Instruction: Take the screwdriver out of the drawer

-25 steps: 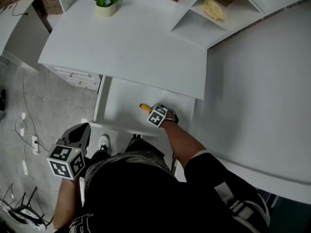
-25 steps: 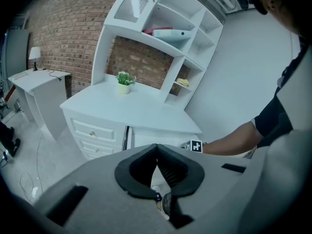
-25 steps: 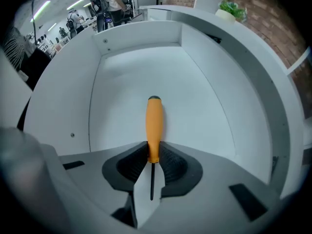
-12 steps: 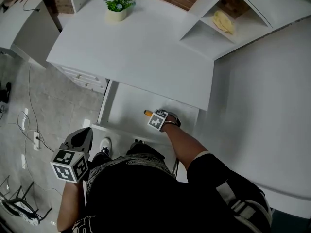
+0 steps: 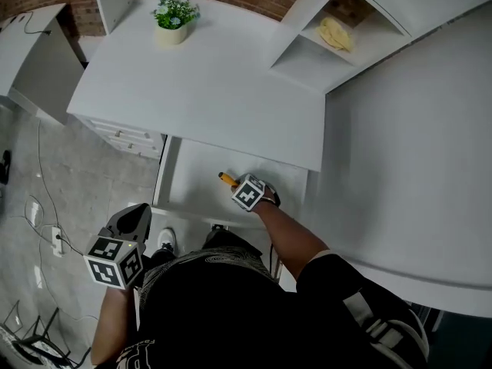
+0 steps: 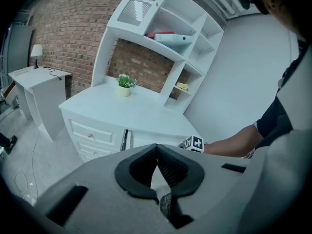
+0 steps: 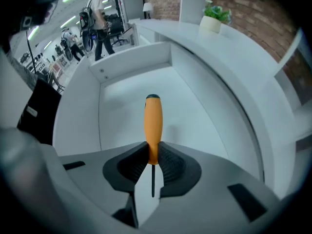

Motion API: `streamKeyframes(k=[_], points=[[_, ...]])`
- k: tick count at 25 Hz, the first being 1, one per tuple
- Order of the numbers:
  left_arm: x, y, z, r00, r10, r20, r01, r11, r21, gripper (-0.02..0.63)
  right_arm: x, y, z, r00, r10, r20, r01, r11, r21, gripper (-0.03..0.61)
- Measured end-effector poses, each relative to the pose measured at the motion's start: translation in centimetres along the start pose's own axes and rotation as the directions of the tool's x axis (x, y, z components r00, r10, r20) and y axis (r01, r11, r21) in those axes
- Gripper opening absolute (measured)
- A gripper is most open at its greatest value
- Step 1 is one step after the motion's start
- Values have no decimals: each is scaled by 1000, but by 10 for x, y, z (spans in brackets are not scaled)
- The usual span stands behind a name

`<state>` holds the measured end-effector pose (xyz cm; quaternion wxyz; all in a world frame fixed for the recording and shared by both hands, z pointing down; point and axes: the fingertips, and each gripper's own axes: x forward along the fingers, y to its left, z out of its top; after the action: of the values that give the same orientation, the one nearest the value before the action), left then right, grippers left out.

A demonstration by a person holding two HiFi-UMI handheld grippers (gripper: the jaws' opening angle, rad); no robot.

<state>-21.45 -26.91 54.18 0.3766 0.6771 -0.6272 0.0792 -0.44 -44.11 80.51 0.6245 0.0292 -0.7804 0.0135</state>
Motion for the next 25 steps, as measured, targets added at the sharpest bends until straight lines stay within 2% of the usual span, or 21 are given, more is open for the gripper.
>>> streamKeyframes(k=[4,6,9,12,15,20,25], points=[[4,-4,9,998,-68,8,67,997,38,15,-33,5,28,987,-13,162,-14,986,165,66],[4,-6,14,995,-100,9,99,993,62,15,-54,7,40,969,-35,243,-32,964,265,66],[1,-8,18,990,-144,3,143,985,96,15,-88,10,58,929,-85,360,-67,919,390,66],[-3,-9,21,983,-183,-7,182,974,132,15,-122,14,73,878,-155,453,-87,878,470,66],[-8,-8,25,977,-211,-4,209,965,156,15,-159,21,86,816,-223,533,-103,851,514,67],[-20,-4,36,970,-243,6,236,949,210,15,-220,41,107,705,-322,632,-109,831,546,66],[-36,-18,48,949,-315,8,301,914,272,15,-267,63,116,613,-413,674,-110,800,590,67]])
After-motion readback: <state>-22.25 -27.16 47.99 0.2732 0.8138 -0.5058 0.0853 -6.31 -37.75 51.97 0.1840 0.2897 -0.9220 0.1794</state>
